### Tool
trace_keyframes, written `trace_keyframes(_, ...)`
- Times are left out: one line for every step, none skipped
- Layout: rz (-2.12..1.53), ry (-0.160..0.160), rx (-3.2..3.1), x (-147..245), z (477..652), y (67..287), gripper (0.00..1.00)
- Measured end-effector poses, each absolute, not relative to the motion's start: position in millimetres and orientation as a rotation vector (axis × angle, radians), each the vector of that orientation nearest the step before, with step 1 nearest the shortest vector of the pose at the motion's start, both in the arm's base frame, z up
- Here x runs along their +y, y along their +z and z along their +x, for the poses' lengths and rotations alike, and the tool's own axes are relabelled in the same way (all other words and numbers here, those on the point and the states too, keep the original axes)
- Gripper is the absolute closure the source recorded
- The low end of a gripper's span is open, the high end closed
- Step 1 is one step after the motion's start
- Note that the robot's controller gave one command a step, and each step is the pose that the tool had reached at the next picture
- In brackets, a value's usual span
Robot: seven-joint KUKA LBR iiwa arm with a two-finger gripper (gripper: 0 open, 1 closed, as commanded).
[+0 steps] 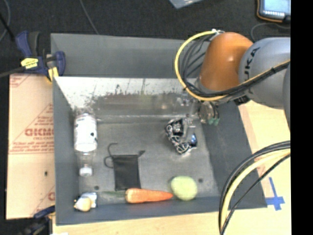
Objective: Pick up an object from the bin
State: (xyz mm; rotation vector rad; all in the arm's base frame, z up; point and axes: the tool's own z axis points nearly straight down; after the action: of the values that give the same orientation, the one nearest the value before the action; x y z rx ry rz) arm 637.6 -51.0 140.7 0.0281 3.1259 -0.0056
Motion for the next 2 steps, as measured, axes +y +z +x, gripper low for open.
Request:
trace_keyframes(-0.171,-0.007,3.127,-67.8,643.7,108.7,0.00)
trace_keyframes(0.186,-0.010,3.100,-98.2,653.7,80.7,1.00)
